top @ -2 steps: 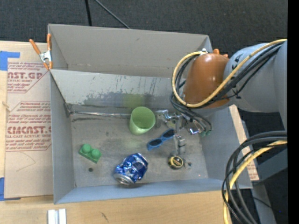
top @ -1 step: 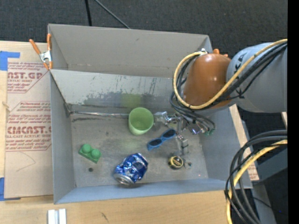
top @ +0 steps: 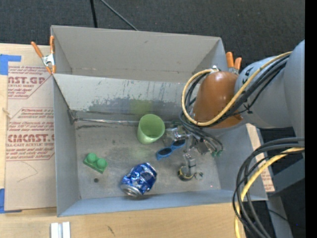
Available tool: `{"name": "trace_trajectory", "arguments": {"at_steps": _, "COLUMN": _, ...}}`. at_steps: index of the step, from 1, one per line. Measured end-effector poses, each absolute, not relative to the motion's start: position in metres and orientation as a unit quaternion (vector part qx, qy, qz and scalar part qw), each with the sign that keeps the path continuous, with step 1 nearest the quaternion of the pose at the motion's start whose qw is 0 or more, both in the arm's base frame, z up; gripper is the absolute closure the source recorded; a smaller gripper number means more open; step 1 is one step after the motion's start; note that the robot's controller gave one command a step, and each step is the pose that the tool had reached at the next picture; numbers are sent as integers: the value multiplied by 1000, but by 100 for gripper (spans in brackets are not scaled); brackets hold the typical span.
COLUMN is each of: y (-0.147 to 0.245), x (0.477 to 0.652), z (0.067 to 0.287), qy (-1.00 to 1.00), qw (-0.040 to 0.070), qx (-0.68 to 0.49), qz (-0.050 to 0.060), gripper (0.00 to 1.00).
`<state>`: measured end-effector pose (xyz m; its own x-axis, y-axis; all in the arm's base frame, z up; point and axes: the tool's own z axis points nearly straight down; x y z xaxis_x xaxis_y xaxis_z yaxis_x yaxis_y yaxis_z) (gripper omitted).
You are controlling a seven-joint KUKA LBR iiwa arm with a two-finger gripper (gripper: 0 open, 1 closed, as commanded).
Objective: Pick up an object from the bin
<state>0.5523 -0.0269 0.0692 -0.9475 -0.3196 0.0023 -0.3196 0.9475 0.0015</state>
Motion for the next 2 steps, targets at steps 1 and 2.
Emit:
{"name": "trace_trajectory", "arguments": {"at_steps": 1, "y": -27, "x": 553, "z": 69, "qy": -987, "qw": 1, "qx": 162, "qz": 0, "gripper": 0}}
{"name": "trace_trajectory", "arguments": {"at_steps": 2, "y": -26, "x": 554, "z": 71, "qy": -987, "qw": -2, "qx": 162, "qz": -1, "gripper": 100}}
